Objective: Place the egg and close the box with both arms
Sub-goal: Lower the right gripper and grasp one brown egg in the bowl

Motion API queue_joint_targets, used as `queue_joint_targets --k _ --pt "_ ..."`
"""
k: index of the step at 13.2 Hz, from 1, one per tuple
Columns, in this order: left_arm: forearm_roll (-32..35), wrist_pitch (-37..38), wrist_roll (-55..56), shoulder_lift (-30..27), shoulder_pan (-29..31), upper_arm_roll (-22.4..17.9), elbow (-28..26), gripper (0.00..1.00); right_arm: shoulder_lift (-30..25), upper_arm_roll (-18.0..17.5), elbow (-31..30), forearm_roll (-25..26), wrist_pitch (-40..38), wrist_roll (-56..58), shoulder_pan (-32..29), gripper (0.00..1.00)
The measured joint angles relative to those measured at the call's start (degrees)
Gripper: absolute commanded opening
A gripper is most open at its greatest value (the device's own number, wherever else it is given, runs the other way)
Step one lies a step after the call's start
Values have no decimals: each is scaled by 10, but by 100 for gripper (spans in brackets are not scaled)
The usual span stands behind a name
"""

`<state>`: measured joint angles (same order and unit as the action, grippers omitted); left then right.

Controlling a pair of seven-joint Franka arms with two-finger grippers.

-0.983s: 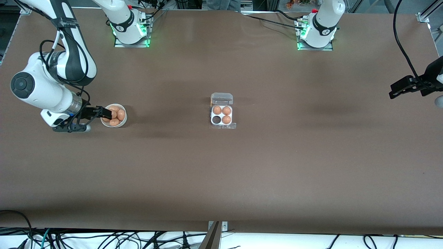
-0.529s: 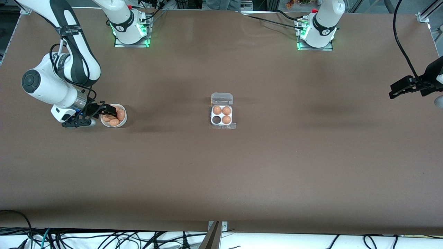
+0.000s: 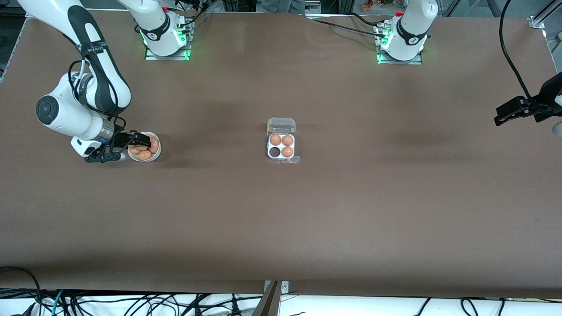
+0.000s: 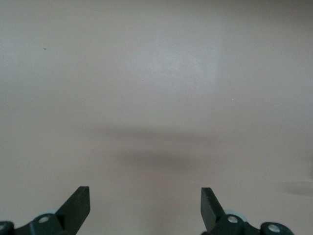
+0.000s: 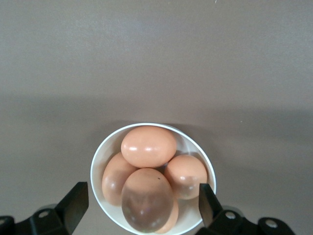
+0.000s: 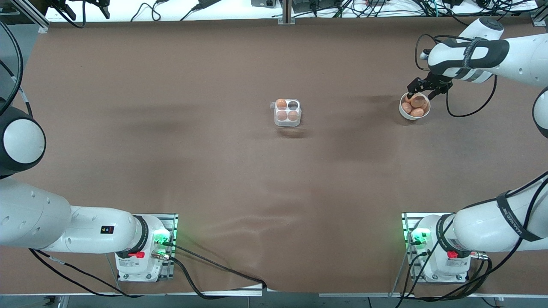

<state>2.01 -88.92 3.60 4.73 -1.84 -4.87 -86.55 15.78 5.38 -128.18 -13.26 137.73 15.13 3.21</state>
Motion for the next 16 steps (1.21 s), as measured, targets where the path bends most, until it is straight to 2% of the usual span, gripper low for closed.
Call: queue_joint_targets --k 2,8,11,16 --pt "0 0 0 0 0 0 0 100 1 0 0 0 -1 1 0 93" --pt "0 0 0 0 0 0 0 100 3 0 0 0 -4 3 0 83" --pt "0 0 0 0 1 0 0 100 6 -1 0 -1 -7 3 0 73" --pt "0 0 0 1 1 0 0 100 7 -1 0 -1 -7 3 0 68"
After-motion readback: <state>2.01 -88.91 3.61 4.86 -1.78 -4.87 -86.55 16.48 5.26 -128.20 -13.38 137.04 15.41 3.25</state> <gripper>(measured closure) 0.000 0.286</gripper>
